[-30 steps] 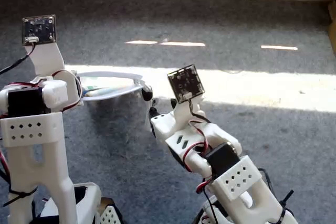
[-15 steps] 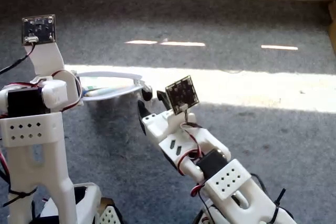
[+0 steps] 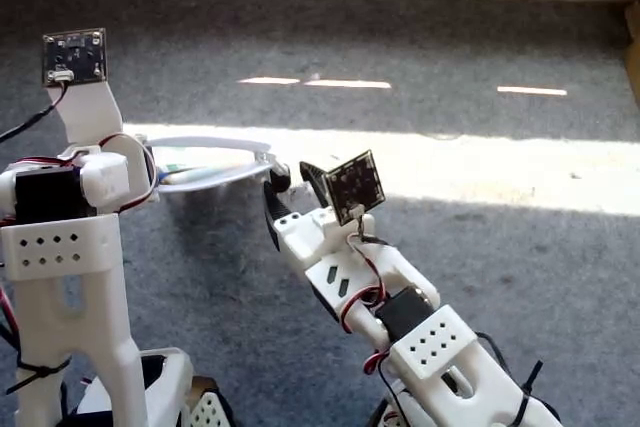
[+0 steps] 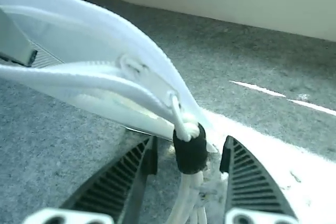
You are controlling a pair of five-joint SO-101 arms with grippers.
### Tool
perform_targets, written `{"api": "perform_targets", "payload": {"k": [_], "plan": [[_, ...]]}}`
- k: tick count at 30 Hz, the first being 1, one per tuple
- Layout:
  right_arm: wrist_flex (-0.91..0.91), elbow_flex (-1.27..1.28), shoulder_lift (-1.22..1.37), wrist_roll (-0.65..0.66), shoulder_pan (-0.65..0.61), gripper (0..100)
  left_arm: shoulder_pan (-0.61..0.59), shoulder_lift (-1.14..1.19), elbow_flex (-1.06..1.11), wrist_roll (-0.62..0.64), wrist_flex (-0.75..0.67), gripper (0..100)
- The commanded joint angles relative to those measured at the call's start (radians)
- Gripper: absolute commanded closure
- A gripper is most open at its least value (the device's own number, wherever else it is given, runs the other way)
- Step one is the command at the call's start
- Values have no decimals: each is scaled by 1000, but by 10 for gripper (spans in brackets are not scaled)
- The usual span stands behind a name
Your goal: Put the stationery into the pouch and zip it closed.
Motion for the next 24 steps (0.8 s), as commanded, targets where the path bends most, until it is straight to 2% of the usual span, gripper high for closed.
{"api": "perform_targets", "payload": {"k": [1,6,13,24], "plan": [[-22,-12,-10,3,7,807,16,-1,4,-8,-18,993],[-22,-16,-5,3,7,807,16,-1,4,-8,-18,993],[-38,-65,185,3,8,807,16,-1,4,-8,-18,993],[-85,-79,185,3,8,807,16,-1,1,-9,-20,993]]}}
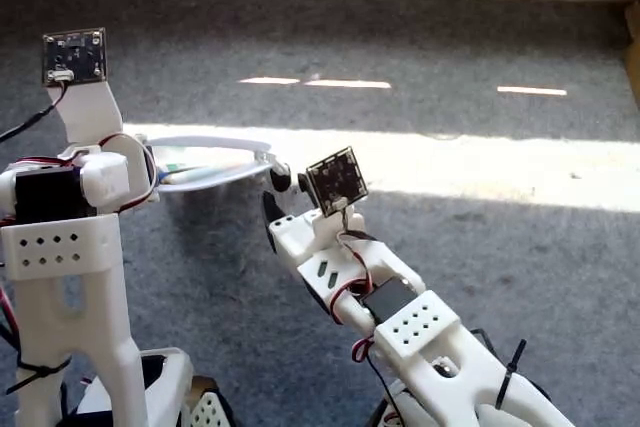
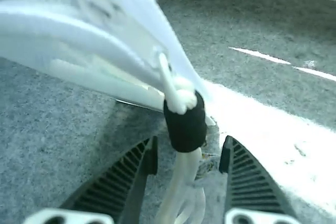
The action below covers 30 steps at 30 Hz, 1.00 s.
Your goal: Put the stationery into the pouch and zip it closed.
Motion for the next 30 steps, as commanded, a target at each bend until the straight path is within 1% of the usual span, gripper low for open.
{"api": "perform_targets", "payload": {"k": [1,9,16,23,30], "plan": [[-21,-70,1,3,10,807,16,-1,1,-9,-17,993],[-21,-70,-8,3,10,807,16,-1,7,-9,-38,993],[-21,-62,-179,3,10,807,16,-1,7,-9,-37,993],[-22,-70,-85,3,12,807,16,-1,7,-9,-34,993],[-22,-70,-53,3,53,808,16,-1,7,-9,-29,993]]}}
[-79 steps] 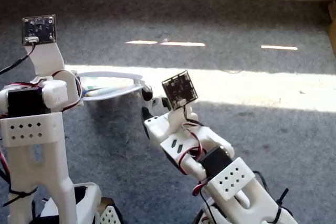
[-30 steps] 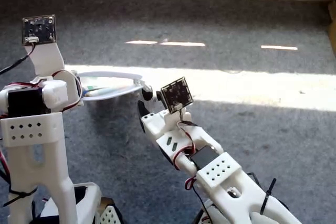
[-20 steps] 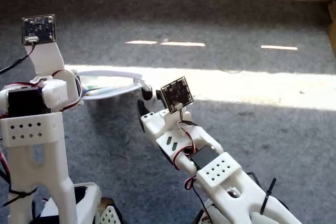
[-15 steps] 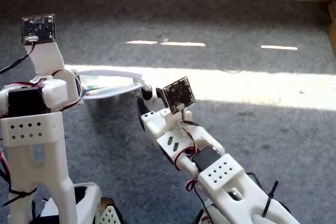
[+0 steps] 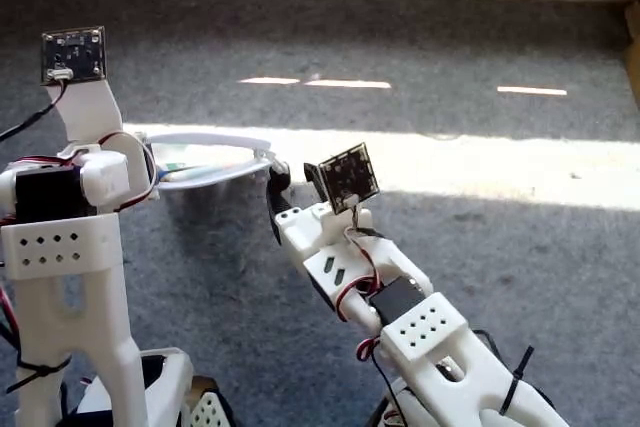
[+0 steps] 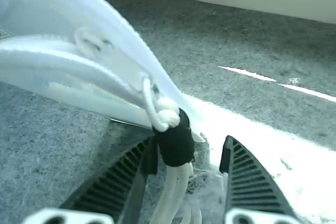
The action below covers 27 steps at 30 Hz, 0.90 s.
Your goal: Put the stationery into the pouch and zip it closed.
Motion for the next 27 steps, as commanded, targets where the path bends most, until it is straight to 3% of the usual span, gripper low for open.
{"api": "perform_targets", "payload": {"k": [1,8,15,27], "plan": [[-21,-70,-1,3,15,808,16,-2,5,-9,-12,993],[-21,-71,-1,3,12,909,16,-2,5,-9,-14,993],[-22,-73,-1,3,10,817,16,-2,5,-9,-15,993],[-62,-97,8,12,-10,865,16,-2,7,-9,-20,993]]}}
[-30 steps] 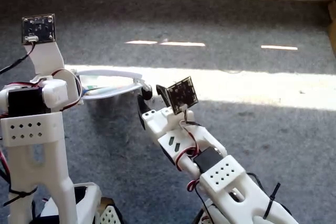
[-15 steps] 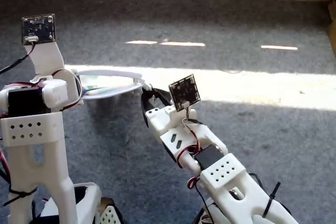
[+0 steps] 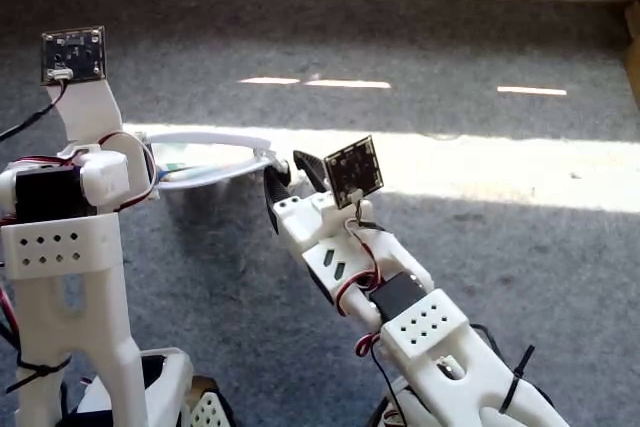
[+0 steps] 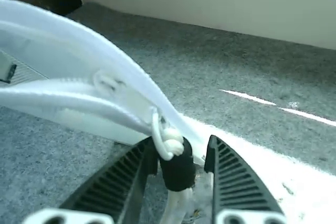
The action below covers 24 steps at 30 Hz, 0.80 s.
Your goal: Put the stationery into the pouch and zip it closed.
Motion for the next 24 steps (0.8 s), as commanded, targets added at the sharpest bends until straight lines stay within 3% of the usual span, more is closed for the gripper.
{"api": "perform_targets", "payload": {"k": [1,7,12,17,24], "plan": [[-22,-56,4,12,-10,865,16,-2,7,-9,-20,993],[-22,-54,4,15,-10,878,16,-2,7,-9,-20,993],[-22,-54,-1,167,-27,995,16,-1,8,-9,-20,993],[-12,-50,-41,219,-47,992,16,-1,35,-9,-57,992],[223,-1,-335,279,-62,993,22,-1,35,-66,-78,992]]}}
